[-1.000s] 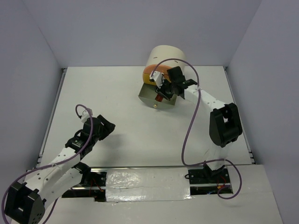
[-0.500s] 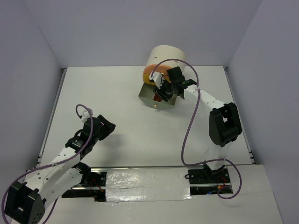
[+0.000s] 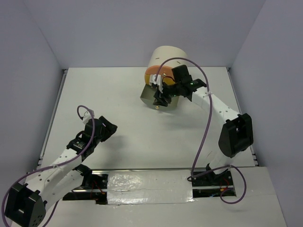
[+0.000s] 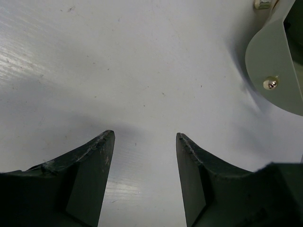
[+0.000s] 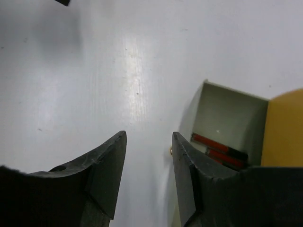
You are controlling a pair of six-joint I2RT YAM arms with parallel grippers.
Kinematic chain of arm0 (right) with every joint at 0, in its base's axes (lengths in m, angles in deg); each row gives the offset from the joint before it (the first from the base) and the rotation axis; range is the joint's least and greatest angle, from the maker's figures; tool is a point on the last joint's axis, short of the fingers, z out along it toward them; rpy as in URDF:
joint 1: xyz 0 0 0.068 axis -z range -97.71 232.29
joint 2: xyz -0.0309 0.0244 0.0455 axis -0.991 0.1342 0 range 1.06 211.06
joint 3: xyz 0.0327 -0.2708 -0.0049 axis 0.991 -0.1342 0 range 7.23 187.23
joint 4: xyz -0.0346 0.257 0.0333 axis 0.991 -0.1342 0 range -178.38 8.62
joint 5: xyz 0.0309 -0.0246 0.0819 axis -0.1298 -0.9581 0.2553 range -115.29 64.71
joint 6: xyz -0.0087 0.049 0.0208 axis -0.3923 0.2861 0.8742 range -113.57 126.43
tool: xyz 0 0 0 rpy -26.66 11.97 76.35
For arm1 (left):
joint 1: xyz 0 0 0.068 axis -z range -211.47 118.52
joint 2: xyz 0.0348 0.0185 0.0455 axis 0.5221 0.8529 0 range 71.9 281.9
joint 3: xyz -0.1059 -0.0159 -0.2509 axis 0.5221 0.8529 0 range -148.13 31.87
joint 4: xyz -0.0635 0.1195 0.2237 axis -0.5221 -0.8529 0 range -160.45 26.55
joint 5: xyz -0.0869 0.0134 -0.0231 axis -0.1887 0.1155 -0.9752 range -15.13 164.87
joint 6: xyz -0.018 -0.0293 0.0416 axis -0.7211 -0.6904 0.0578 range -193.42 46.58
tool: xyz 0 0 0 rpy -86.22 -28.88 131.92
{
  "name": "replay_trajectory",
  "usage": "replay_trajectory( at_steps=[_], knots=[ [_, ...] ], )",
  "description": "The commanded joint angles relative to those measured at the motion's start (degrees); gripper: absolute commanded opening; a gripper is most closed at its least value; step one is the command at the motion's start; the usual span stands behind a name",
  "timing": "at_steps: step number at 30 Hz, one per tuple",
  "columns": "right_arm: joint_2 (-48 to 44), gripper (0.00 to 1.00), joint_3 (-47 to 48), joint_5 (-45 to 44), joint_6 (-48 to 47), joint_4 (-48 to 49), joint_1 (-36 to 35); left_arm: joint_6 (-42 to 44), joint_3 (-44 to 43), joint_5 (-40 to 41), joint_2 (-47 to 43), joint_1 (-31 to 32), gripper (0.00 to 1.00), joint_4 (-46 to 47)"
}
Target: Organize the makeup
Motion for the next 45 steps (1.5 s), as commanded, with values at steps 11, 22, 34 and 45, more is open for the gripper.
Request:
replay_trajectory(
  at_steps=[11, 22, 34, 45],
  knots=[
    [4.7, 0.27, -3.2, -11.4, 0.9, 1.1, -5.5, -0.7, 1.0, 0.9, -2.3, -0.2, 0.66, 1.5],
    [12.9, 0.27, -5.8, -32.8, 5.1, 12.6, -10.1, -0.3, 1.3, 1.5, -2.1, -0.3, 0.67, 2.1],
    [18.3, 0.32, -9.2, -52.7, 0.1, 24.1, -12.7, -0.5, 1.3, 1.5, -1.3, -0.3, 0.67, 2.4],
    [21.9, 0.5, -5.8, -61.4, -3.3, 30.3, -11.5, -0.6, 1.3, 1.8, -1.6, -0.3, 0.67, 1.8]
  ],
)
